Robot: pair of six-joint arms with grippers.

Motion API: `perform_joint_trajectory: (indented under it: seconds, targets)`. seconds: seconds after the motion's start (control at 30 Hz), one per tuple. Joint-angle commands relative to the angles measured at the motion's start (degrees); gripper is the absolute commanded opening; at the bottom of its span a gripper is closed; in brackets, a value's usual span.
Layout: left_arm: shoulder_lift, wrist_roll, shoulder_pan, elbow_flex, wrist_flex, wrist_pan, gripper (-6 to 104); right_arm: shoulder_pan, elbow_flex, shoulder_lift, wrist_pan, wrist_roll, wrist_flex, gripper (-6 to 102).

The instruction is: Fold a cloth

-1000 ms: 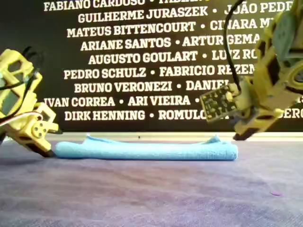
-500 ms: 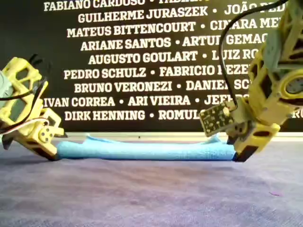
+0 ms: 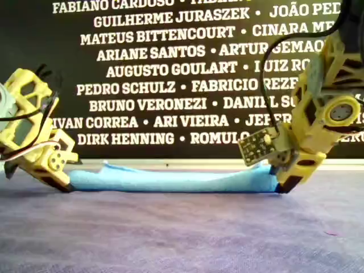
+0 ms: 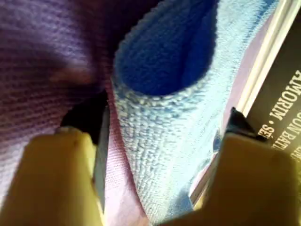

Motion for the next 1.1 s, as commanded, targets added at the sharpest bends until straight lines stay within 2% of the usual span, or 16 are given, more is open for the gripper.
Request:
perform_joint_trajectory:
  seconds: [0.0,0.13,0.6,0.7,0.87,1.03,1.07]
  targets:
    - [1.3,0.5,-1.1,-4.6,-1.4,0.1,88,1.5,-5.6,0.7,0.4,-0.18,1.1,69]
    - [-0.1,0.5,-1.1,-6.9,-1.3,0.1,88,3.3,-7.6,-0.7,0.4,-0.18,1.1,69]
    - [-9.4,0.5,-1.1,-14.0,-1.2,0.1,88,2.6,-10.8,-3.3,0.4,-0.26,1.1,66]
    - [-9.2,0.5,-1.1,-13.9,-1.2,0.1,86,2.5,-10.8,-3.3,0.4,-0.26,0.5,57]
    - [-8.7,0.5,-1.1,-12.9,-1.2,0.1,78,2.4,-10.9,-3.4,0.4,-0.35,-0.3,31]
    - [-8.6,0.5,-1.0,-12.8,-1.2,0.1,55,2.5,-10.9,-3.4,0.3,-0.26,-0.3,14]
    - [-8.6,0.5,-1.0,-13.0,-1.2,0.2,48,2.6,-10.9,-3.4,0.3,0.35,-0.3,13]
